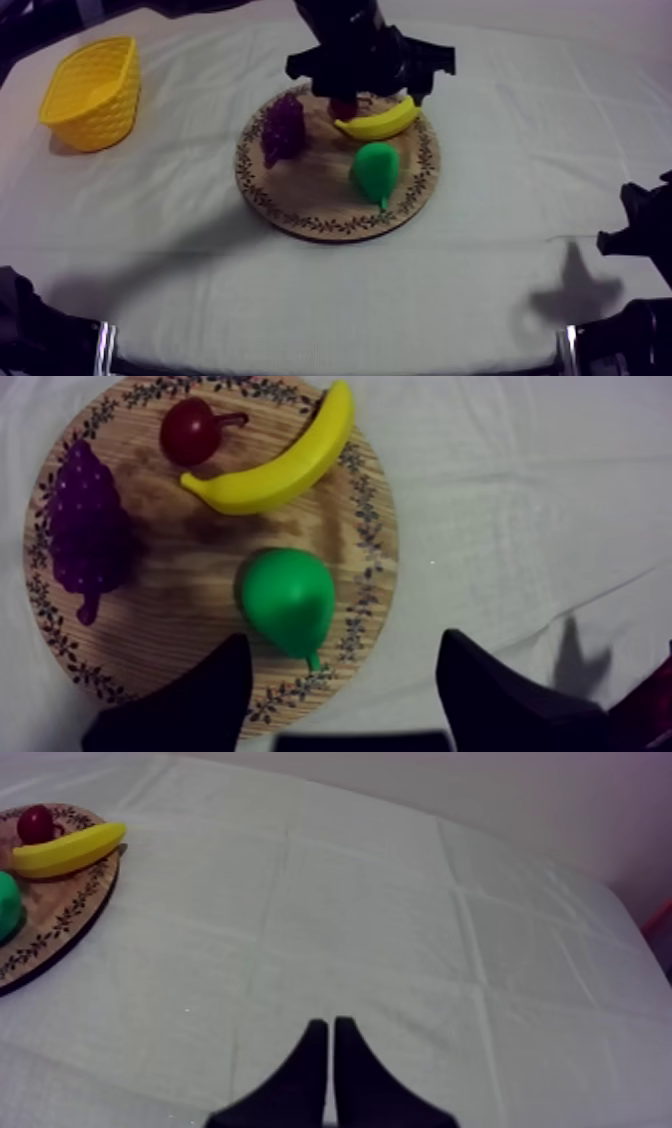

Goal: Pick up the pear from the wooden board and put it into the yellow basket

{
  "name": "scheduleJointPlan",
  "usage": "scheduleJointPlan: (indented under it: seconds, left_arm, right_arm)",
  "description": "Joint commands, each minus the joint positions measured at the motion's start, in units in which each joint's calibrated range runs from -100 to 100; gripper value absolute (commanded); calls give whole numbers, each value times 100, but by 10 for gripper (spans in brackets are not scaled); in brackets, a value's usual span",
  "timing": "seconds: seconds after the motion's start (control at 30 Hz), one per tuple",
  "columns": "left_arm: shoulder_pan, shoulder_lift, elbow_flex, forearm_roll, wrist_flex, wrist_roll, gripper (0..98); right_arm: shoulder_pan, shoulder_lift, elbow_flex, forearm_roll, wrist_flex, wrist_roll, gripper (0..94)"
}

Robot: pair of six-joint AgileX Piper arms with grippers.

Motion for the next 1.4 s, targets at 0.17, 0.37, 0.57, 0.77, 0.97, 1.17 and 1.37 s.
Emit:
scheduleJointPlan:
  seconds: [0.17,0.37,0.57,0.77,0.97,1.17,1.37]
  left_arm:
    - [-66,354,9,128,-78,15,705]
    - [-154,814,-179,307,-1,-18,698]
    - [-212,1264,-629,452,266,-80,715]
    - [-286,1532,-804,643,415,-146,735]
    - [-314,1810,-971,774,524,-224,735]
    - [-318,2003,-1158,894,755,-316,724]
    - [-300,2191,-1366,1063,928,-458,695]
  right_arm:
    - [0,-1,-1,0,0,1,3]
    - [0,-1,-1,0,0,1,3]
    - [0,-1,-1,0,0,1,3]
    - [0,-1,-1,0,0,1,3]
    - [0,-1,-1,0,0,1,3]
    - [0,-1,-1,0,0,1,3]
    - [0,-1,-1,0,0,1,3]
